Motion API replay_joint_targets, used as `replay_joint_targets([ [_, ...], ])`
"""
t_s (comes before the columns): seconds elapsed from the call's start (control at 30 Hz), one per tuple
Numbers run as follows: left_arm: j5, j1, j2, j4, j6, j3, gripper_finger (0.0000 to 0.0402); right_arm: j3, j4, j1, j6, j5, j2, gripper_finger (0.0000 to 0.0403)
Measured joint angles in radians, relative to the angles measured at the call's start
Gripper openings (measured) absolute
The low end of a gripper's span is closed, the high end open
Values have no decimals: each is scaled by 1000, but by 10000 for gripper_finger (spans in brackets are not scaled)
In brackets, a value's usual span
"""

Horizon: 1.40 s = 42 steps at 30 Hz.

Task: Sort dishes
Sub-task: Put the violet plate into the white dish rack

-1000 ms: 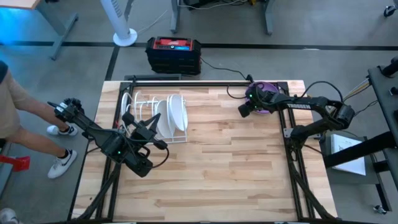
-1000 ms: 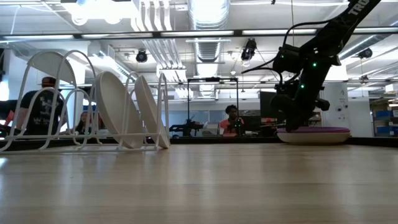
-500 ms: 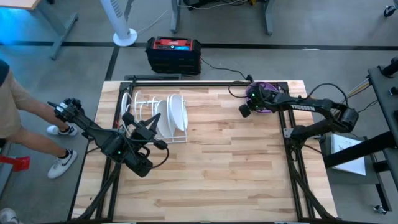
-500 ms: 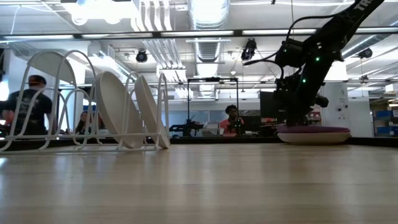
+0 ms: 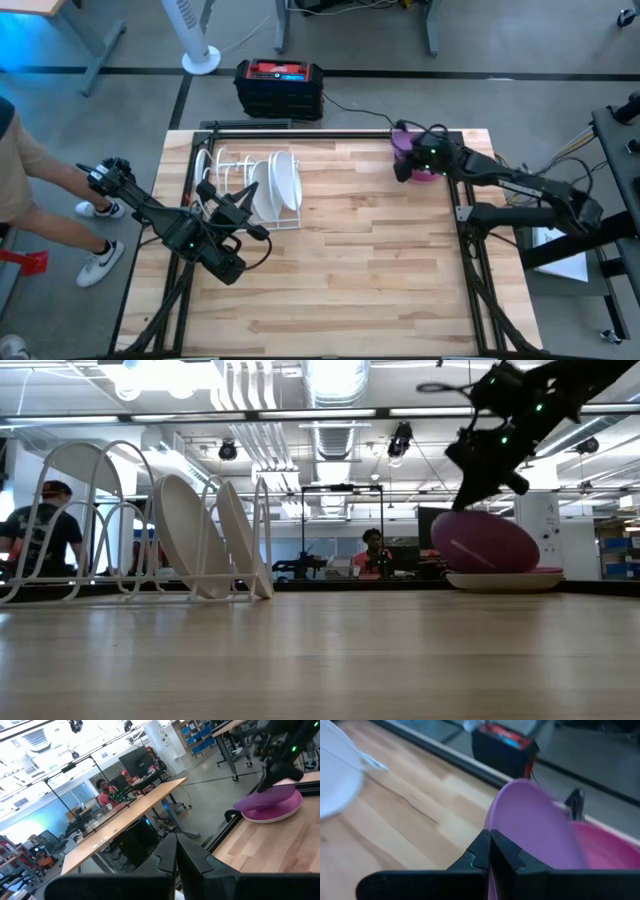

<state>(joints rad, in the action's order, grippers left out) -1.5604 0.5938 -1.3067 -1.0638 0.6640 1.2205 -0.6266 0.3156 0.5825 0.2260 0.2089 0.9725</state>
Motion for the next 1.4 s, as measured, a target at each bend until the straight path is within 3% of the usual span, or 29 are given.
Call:
replay_joint_targets([
  [0.23,0,0,0,0,0,0,0,0,18,-27,18,-35,-134,0],
  [0.5,0,0,0,0,0,0,0,0,81,-37,32,-47,-132,0],
  [0.7,0,0,0,0,0,0,0,8,102,-64,-87,-340,-70,0],
  [0.8,0,0,0,0,0,0,0,10,99,-107,-142,-409,-25,0],
  [1.0,0,0,0,0,0,0,0,12,95,-227,-254,-412,86,9],
  [1.17,0,0,0,0,0,0,0,12,66,-329,-320,-410,212,60],
  [1.4,8,0,0,0,0,0,0,-9,24,-414,-417,-165,344,171],
])
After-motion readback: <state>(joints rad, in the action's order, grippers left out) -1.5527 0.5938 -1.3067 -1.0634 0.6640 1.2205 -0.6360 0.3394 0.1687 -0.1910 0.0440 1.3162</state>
